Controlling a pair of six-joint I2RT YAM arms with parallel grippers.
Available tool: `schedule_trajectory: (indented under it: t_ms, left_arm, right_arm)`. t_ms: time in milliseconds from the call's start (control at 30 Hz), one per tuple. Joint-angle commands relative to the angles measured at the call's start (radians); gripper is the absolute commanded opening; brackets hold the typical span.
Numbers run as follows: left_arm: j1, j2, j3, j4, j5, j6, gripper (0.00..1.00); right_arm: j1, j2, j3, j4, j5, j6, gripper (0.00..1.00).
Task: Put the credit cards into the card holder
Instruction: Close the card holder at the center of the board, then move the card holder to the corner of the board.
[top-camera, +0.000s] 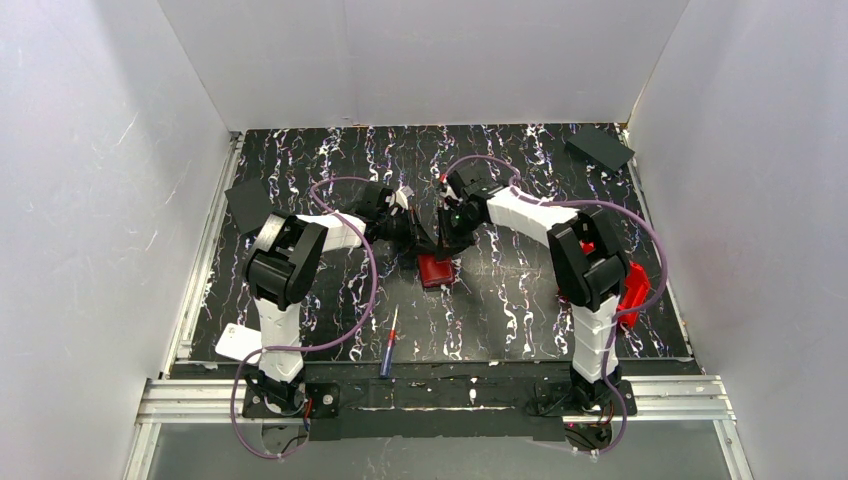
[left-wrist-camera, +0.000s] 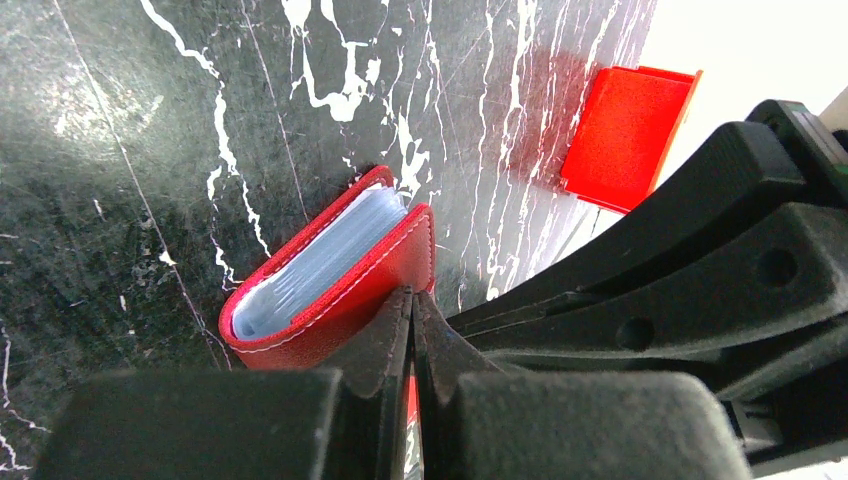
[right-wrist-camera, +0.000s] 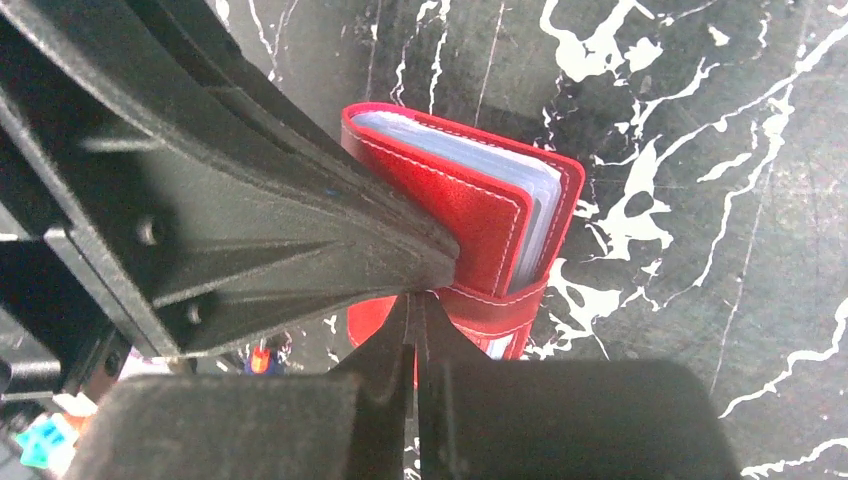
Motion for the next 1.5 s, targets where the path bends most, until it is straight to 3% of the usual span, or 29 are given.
schedule_trajectory:
  t_ms: [0,167,300,367,500,567,667,833,900,1000,1133,1233,1333,1433,1467]
  left_arm:
    - [-0.034,0.058,-0.064,-0.139,-0.128,0.052,0.0]
    - [-0.035,0.054,-0.066,-0.138,-0.125,0.052,0.0]
    - [-0.034,0.047,-0.063,-0.142,-0.121,0.057,0.0]
    - [-0.034,0.037,-0.053,-0.157,-0.113,0.067,0.0]
    - [-0.034,0.006,0.013,-0.236,-0.097,0.103,0.0]
    - [-0.031,0.001,0.072,-0.284,-0.071,0.12,0.0]
    - [-0.011,-0.025,0.14,-0.3,-0.023,0.105,0.03]
    - [0.032,-0.106,0.295,-0.422,0.029,0.145,0.25]
    - [0.091,-0.214,0.303,-0.516,0.029,0.212,0.34]
    - [0.199,-0.447,0.174,-0.641,-0.022,0.312,0.44]
    - [0.229,-0.665,0.001,-0.701,-0.11,0.354,0.52]
    - [0.238,-0.782,-0.133,-0.688,-0.183,0.352,0.53]
    - [0.239,-0.795,-0.159,-0.672,-0.179,0.345,0.53]
    - [0.24,-0.798,-0.179,-0.654,-0.188,0.336,0.53]
    - [0.24,-0.797,-0.185,-0.649,-0.191,0.335,0.53]
  right_arm:
    - [0.154,0.404,-0.156,-0.067,0.558,0.004,0.01]
    - [0.208,0.43,-0.154,-0.081,0.643,0.025,0.01]
    - [0.21,0.392,-0.173,-0.007,0.527,-0.019,0.01]
    - [0.199,0.282,-0.175,0.041,0.413,-0.064,0.26]
    - [0.151,0.063,-0.096,0.064,0.256,-0.105,0.58]
    - [0.12,-0.011,-0.034,0.04,0.212,-0.121,0.67]
    - [0.076,-0.09,0.027,-0.004,0.155,-0.152,0.74]
    - [0.063,-0.25,-0.085,0.031,0.151,-0.255,0.85]
    - [0.106,-0.367,-0.213,0.151,0.272,-0.297,0.91]
    - [0.225,-0.383,-0.242,0.216,0.517,-0.333,0.9]
    - [0.335,-0.261,-0.21,0.222,0.795,-0.379,0.9]
    - [0.356,-0.139,-0.201,0.246,1.012,-0.376,0.74]
    - [0.352,-0.088,-0.197,0.286,1.021,-0.374,0.65]
    - [0.321,-0.031,-0.147,0.296,1.043,-0.349,0.4]
    - [0.301,-0.014,-0.127,0.304,1.054,-0.346,0.37]
